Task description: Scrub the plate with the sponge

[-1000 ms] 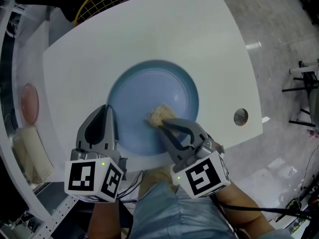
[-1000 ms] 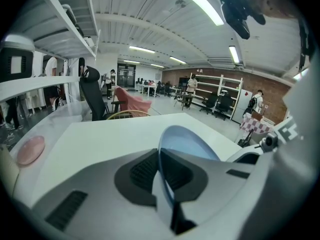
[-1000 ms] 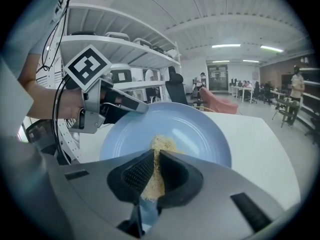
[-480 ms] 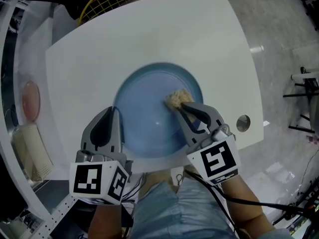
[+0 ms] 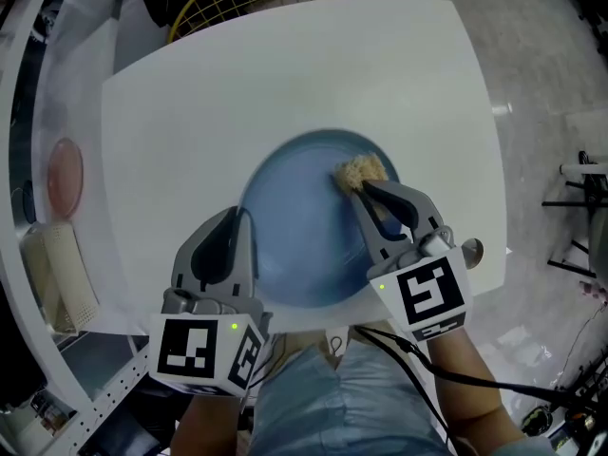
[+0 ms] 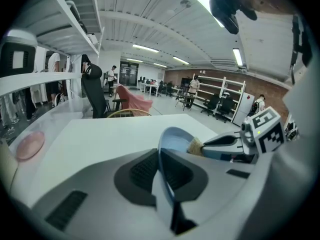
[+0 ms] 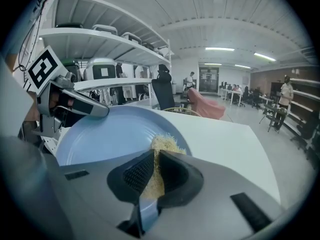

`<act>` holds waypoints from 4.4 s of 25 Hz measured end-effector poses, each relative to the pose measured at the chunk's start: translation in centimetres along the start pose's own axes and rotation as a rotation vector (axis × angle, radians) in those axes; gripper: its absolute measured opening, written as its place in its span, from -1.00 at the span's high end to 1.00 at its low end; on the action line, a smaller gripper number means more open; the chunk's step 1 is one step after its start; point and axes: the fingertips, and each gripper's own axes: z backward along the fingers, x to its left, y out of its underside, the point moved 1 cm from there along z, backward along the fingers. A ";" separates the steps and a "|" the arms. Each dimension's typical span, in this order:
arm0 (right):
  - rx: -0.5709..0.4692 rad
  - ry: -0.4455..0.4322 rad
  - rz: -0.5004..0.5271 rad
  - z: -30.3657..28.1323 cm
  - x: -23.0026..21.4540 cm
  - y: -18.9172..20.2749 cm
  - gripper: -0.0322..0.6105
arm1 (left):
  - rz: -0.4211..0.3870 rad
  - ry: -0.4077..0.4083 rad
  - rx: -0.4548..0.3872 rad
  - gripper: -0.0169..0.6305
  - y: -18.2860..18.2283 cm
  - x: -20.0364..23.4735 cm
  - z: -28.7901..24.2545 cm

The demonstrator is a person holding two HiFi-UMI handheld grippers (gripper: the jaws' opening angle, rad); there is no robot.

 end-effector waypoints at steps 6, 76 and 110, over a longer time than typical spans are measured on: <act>-0.022 -0.038 0.038 -1.3 1.2 -1.7 0.78 | 0.016 -0.009 0.004 0.88 0.1 0.5 -0.2; 0.015 0.000 -0.041 1.4 3.6 0.6 0.78 | -0.010 -0.005 0.061 0.77 5.4 4.2 -3.7; -0.526 0.060 0.184 18.0 3.3 -17.1 0.77 | -0.172 -0.327 -0.673 0.91 -11.6 -3.4 20.0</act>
